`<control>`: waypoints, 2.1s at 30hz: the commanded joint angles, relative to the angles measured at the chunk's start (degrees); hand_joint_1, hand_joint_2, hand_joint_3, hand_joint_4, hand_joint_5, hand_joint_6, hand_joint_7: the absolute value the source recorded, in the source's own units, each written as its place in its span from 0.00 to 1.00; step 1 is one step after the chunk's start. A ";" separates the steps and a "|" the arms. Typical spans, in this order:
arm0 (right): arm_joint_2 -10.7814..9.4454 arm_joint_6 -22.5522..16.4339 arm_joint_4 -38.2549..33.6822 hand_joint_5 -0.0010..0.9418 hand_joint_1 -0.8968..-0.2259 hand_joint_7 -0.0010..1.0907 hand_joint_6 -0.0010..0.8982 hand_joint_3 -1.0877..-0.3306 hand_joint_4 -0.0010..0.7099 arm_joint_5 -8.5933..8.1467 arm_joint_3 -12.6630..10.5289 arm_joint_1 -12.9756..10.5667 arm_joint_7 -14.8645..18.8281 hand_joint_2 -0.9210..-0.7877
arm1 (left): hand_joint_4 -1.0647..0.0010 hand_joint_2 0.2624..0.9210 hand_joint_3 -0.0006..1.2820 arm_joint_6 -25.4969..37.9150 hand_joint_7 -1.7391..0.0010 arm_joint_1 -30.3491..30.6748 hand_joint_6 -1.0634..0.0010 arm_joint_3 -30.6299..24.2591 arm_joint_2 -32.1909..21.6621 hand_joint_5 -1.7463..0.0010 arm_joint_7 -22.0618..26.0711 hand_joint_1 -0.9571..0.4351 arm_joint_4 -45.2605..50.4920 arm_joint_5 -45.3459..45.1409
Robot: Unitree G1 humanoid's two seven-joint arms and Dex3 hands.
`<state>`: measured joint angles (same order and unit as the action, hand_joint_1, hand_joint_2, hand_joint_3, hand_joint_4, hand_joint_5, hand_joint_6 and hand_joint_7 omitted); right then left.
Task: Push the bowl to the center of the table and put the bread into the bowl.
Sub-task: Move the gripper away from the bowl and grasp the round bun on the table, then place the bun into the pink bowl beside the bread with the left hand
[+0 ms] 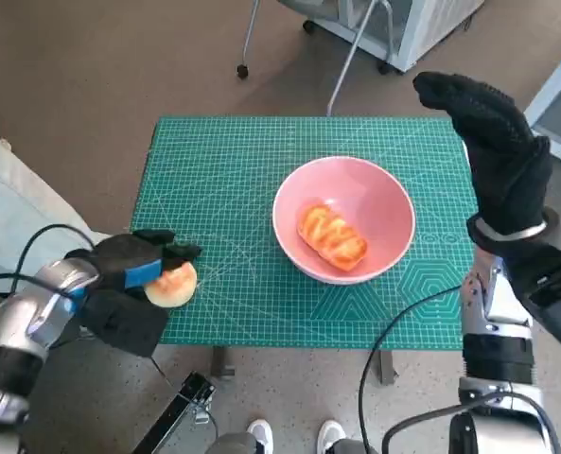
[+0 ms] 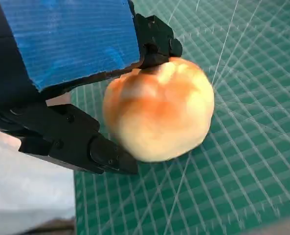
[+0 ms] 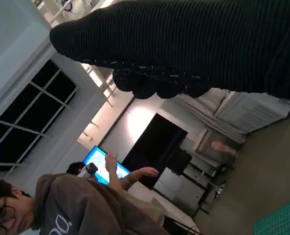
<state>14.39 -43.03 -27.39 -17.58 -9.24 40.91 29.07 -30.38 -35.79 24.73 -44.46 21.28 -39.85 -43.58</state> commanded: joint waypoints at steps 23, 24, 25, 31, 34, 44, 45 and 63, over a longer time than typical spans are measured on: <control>0.62 1.29 0.77 0.03 0.34 0.55 0.00 0.47 0.30 1.06 -0.19 -2.32 -1.66 0.00 | 0.47 1.00 0.11 -10.29 0.36 -10.44 0.44 -5.86 -0.39 0.21 3.23 0.69 -8.18 15.00; 0.62 1.23 0.69 0.03 0.34 0.55 0.00 0.47 0.30 1.08 -0.19 -2.28 -1.66 0.00 | 0.47 1.00 0.11 -10.22 0.38 -10.71 0.42 -6.58 -0.34 0.20 3.28 0.69 -7.74 15.69; 0.59 1.11 0.51 0.03 0.34 0.55 0.00 0.47 0.30 1.21 -0.15 -2.16 -1.71 0.00 | 0.47 1.00 0.11 -10.36 0.39 -11.35 0.41 -7.71 -0.16 0.19 2.81 0.69 -7.10 16.74; 0.44 0.45 -0.98 0.03 0.35 0.55 0.00 0.47 0.30 1.52 -0.03 -1.24 -1.59 0.00 | 0.48 1.00 0.10 -10.20 0.44 -15.39 0.37 -11.52 2.17 0.17 0.71 0.69 -3.69 19.71; 0.33 0.01 -1.94 0.03 0.35 0.55 0.00 0.47 0.30 1.53 -0.03 -0.68 -1.33 0.00 | 0.46 1.00 0.09 -8.77 0.41 -17.48 0.38 -12.19 4.32 0.20 -0.07 0.69 -1.48 20.08; 0.18 -1.03 -3.81 0.03 0.36 0.55 0.00 0.47 0.31 0.73 0.14 0.25 -0.13 0.00 | 0.45 1.00 0.08 -4.31 0.33 -25.10 0.39 -7.82 14.54 0.28 -1.45 0.69 2.56 16.44; 0.19 -1.10 -3.84 0.03 0.36 0.55 0.00 0.47 0.31 0.71 0.15 0.23 -0.08 0.00 | 0.44 1.00 0.08 -4.59 0.33 -25.71 0.39 -7.32 15.31 0.28 -1.68 0.69 1.84 16.14; 0.68 -1.61 -2.25 0.03 0.34 0.56 0.00 0.47 0.30 -0.20 -0.66 -1.88 0.23 0.00 | 0.77 0.93 0.18 8.91 0.49 -32.89 0.82 -0.31 29.62 0.60 10.32 0.65 -14.66 14.25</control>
<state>15.03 -44.89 -30.03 -17.82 -9.77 41.10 29.01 -27.68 -67.00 24.22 -15.93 25.28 -53.04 -30.89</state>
